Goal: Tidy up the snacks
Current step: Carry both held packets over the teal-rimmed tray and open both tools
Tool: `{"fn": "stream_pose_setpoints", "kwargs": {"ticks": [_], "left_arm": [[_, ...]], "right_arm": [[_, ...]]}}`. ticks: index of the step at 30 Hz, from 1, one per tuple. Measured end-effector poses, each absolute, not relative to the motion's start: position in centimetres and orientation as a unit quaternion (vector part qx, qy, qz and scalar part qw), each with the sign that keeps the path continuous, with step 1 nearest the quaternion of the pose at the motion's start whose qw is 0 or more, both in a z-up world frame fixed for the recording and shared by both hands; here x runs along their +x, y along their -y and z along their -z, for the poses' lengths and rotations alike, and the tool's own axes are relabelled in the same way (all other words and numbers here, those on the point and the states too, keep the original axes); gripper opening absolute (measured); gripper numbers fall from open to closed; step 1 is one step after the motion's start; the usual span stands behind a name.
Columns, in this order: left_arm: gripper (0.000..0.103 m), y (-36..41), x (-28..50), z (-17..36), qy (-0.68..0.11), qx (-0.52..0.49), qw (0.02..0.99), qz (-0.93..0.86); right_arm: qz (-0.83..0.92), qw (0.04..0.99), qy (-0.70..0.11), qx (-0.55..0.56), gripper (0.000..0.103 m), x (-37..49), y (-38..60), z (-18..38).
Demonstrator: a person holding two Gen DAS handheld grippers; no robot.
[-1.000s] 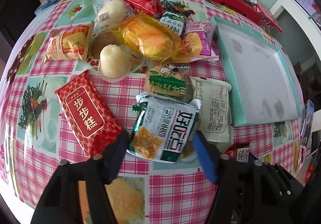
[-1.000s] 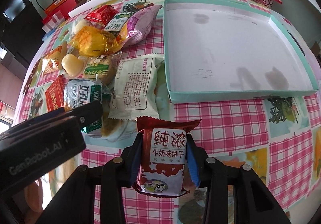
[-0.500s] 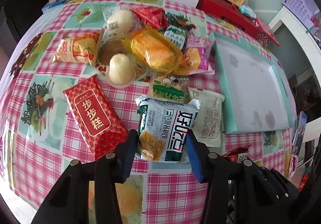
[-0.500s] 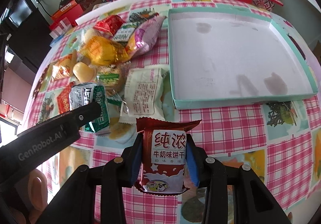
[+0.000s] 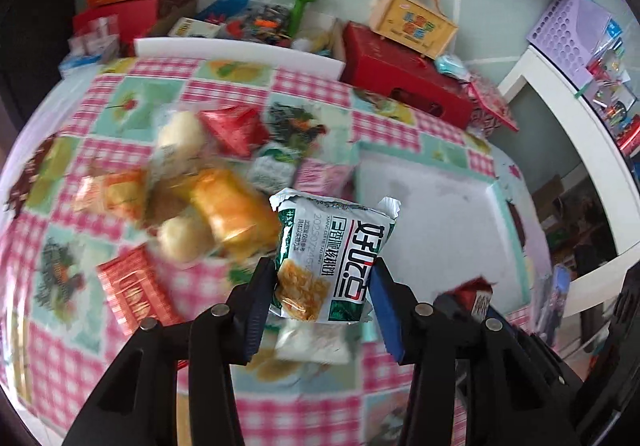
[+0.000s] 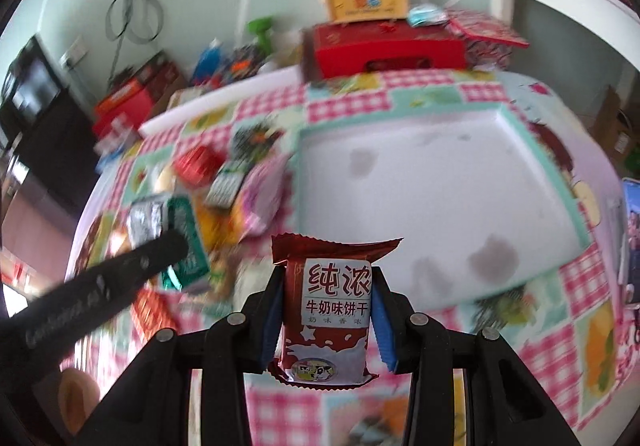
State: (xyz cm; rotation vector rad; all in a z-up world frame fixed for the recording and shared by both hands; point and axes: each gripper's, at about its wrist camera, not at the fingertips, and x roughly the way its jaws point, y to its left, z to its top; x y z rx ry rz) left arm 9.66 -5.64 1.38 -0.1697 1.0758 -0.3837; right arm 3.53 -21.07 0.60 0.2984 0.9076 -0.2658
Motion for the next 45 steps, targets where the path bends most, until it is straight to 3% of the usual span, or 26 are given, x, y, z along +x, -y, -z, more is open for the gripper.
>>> {"fn": "stream_pose_setpoints", "kwargs": {"ticks": [13,33,35,38,42,45], "left_arm": [[0.049,13.9,15.0,-1.2,-0.500,-0.067,0.836,0.218],[0.050,19.6,19.1,4.6,-0.510,-0.018,0.837,0.197],[0.051,19.7,19.0,4.5,-0.510,-0.012,0.838,0.195],[0.063,19.5,18.8,3.8,-0.507,-0.013,0.839,0.197],[0.063,19.1,18.8,3.1,-0.510,-0.011,0.839,0.190],[0.073,18.6,18.8,2.6,-0.513,-0.015,0.838,0.186]], "right_arm": [[0.219,0.877,-0.388,0.179,0.042,7.3,30.2,-2.2],[0.291,0.845,-0.409,0.187,0.042,9.2,37.4,3.5],[0.290,0.843,-0.411,0.188,0.042,9.2,37.5,3.6],[0.288,0.843,-0.414,0.185,0.042,9.2,37.3,3.5],[0.288,0.840,-0.418,0.191,0.042,9.0,37.4,3.4],[0.289,0.838,-0.422,0.193,0.046,9.0,37.5,3.3]]}}
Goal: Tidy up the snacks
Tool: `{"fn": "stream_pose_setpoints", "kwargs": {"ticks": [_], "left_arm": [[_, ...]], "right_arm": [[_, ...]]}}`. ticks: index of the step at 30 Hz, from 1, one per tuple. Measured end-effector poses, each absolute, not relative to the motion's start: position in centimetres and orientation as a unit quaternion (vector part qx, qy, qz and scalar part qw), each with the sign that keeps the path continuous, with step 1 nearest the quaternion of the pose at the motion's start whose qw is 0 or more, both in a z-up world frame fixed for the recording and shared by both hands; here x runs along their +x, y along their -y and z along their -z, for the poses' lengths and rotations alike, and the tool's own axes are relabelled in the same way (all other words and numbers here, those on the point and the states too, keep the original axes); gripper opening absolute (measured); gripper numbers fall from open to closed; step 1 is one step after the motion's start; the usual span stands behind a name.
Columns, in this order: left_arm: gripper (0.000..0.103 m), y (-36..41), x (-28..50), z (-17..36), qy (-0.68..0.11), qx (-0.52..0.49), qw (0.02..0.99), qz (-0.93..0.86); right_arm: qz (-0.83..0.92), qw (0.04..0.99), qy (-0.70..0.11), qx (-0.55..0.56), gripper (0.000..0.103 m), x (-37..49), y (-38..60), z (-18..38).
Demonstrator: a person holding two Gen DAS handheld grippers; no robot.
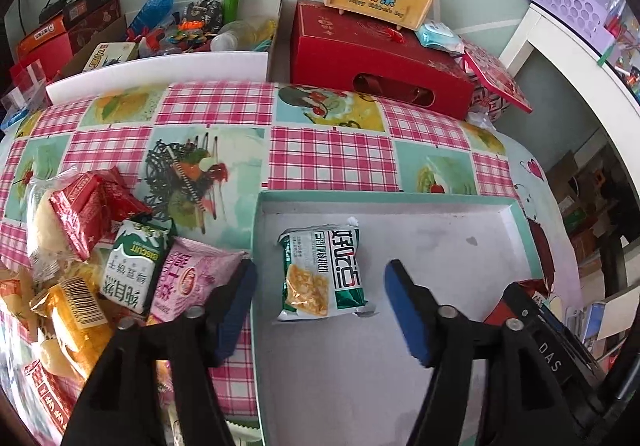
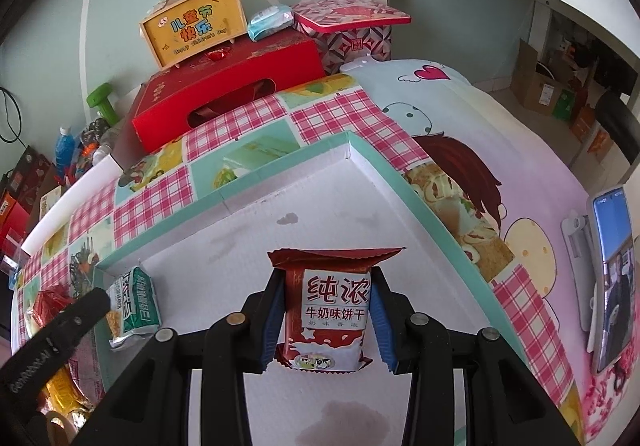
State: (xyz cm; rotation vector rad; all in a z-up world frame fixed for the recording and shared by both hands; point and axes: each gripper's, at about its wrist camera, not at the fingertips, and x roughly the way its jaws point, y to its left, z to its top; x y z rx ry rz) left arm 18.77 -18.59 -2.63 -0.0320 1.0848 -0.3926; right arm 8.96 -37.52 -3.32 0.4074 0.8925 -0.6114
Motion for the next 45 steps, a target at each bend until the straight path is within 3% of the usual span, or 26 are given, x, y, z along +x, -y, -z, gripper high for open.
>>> {"fn": "stream_pose_setpoints", "kwargs": {"ticks": [1,3,7,9,12,32,45], "left_arm": [[0.082,18.4,18.8,2.5,-0.514,-0.014,0.838,0.181],[0.087,18.2,18.9,2.2,-0.511,-0.010,0.843,0.168],[0.090,17.4,18.9,1.8,-0.499,0.005,0.854,0.143],[0.090,17.2,19.0,1.6,-0.492,0.017,0.861,0.128],[0.091,16.8,19.1,1.7,-0.487,0.032,0.866,0.114],[0.091,14.1,19.0,2.2,-0.507,0.039,0.858,0.064],[0.091,9.8,17.1,-0.1,-0.481,0.036,0.876,0.030]], "right_arm": [[0.288,0.837,-0.423,0.192,0.050,9.0,37.5,3.3],[0.287,0.838,-0.423,0.190,0.065,9.0,37.5,3.2],[0.280,0.841,-0.426,0.180,0.076,9.1,37.1,3.0],[0.279,0.843,-0.427,0.173,0.090,9.2,36.9,3.0],[0.280,0.844,-0.428,0.163,0.102,9.3,36.8,2.8],[0.222,0.875,-0.407,0.141,0.103,9.5,34.6,1.6],[0.190,0.897,-0.387,0.091,0.103,8.9,30.6,0.3]]}}
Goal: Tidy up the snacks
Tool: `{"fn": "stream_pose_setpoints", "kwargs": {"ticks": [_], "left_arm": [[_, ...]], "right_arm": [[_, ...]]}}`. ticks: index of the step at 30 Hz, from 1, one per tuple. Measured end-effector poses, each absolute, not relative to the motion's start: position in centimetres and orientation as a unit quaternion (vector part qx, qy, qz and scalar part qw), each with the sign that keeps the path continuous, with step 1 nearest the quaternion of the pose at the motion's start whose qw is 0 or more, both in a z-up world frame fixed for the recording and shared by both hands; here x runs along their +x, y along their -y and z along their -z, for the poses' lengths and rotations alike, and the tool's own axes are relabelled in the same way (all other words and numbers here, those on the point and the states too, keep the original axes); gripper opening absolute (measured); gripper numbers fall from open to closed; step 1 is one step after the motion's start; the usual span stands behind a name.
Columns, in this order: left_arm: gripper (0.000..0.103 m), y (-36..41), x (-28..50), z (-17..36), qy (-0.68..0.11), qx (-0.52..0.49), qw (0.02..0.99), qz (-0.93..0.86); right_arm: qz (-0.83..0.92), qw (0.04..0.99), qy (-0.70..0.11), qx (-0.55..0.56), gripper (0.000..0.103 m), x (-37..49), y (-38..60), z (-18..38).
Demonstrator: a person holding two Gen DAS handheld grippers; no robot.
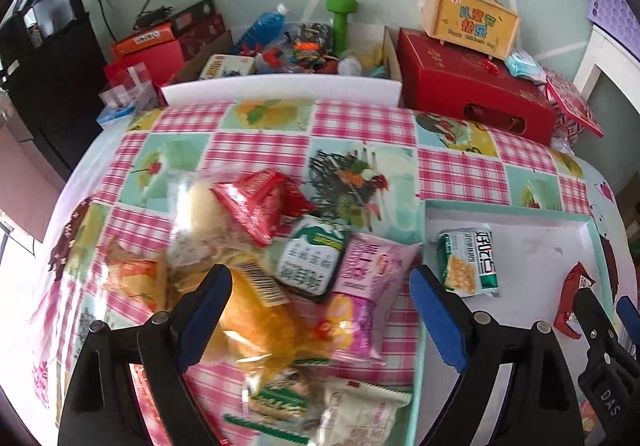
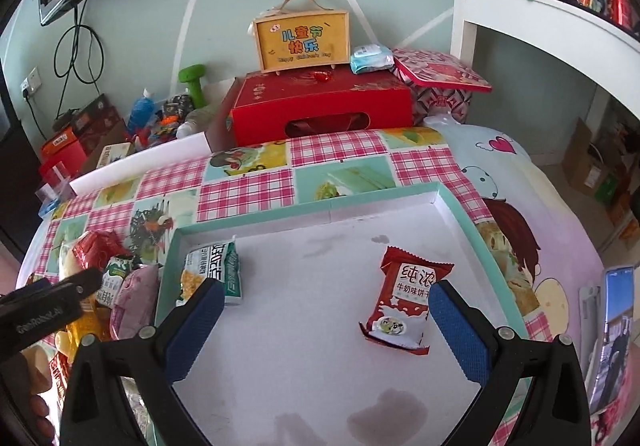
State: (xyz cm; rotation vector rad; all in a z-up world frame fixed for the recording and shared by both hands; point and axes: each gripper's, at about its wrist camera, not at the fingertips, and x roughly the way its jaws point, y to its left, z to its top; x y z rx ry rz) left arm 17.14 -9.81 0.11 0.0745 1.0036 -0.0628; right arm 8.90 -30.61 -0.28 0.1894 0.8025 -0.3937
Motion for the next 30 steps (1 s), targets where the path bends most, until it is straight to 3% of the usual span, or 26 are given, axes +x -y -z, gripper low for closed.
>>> {"fn": "stream_pose_setpoints", "kwargs": {"ticks": [11,25,30], "left_arm": [[0.091,3.8,14.9,-1.2,-0.466,0.016,0.885,-0.023],[0.091,-2.8,12.3,-0.1,-0.479,-0.044,0.875,-0.059],[0.091,-4.1,11.7,0.9,-0.492,-0.059,0.866,-0.071]], "right_arm": [[0.114,0.900,-0.390,0.161,0.103,7.9,28.7,0.3],[0.091,0.896,-0.411,0.137,0.102,7.9,23.1,0.7],[0.073,0.897,-0.421,0.115,0.096,8.0,20.6,0.9]]}}
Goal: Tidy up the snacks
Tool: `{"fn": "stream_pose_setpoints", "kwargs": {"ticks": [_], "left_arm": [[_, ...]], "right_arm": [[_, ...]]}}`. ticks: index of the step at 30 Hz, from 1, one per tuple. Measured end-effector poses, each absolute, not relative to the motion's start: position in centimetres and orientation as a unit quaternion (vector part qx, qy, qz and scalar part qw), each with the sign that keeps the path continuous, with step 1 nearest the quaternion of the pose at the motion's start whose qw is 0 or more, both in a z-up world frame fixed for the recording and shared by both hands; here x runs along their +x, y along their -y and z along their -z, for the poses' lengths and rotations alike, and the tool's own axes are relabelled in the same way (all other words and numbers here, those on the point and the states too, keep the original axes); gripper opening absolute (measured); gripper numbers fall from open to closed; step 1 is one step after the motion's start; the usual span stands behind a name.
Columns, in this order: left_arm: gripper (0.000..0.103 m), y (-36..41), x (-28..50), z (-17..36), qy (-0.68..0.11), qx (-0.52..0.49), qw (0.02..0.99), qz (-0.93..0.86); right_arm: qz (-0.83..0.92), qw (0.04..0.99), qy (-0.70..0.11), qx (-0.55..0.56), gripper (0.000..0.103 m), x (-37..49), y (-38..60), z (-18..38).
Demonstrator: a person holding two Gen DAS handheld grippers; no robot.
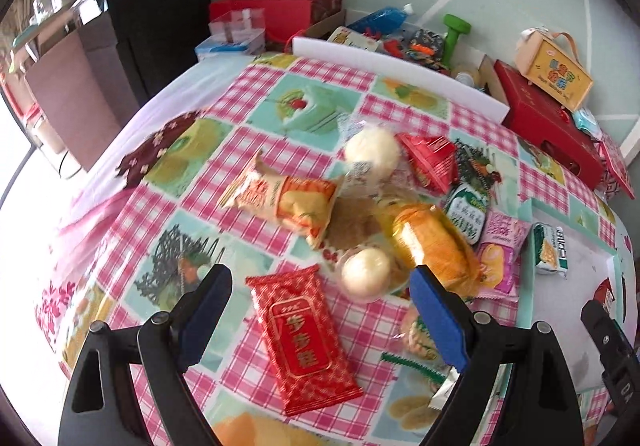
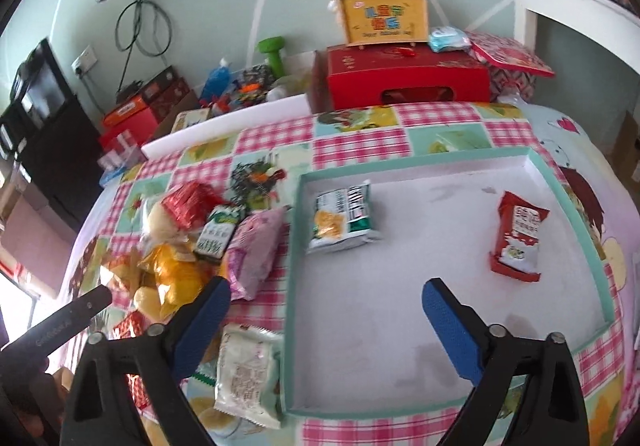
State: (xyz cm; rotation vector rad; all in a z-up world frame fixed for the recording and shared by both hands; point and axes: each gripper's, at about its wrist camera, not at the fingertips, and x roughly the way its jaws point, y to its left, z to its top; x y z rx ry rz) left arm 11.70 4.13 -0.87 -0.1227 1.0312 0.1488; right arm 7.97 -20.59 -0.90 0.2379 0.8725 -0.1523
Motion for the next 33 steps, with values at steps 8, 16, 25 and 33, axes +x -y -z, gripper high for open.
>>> {"fn": "stream_pose_setpoints", "kwargs": {"ticks": [8,16,25,33], "left_arm": [[0.091,-7.3,10.8,4.0,-0.540,-0.118,0.829,-0.087],[0.090,-8.7,10.9,6.7,-0.580,-0.163,0.793,-0.085],[0.090,-8.0,11.7,8.2,-0.597,-0.155,0.784,-0.066],[0.077,-6.4,13.4,8.2,-0.599,-0.131,0.788,-0.053]], "right_arm": [[0.014,0.880,-0.465,0.100,0.086,8.3,16.4,2.7],[0.002,0.851,-0.517,0.094,0.071,8.9,14.3,5.3],[-0.016,0.841,-0.530,0.113,0.058,9.0,14.2,5.6],[-0.013,0.832,-0.547,0.090,0.058,9.3,13.5,6.6]]}}
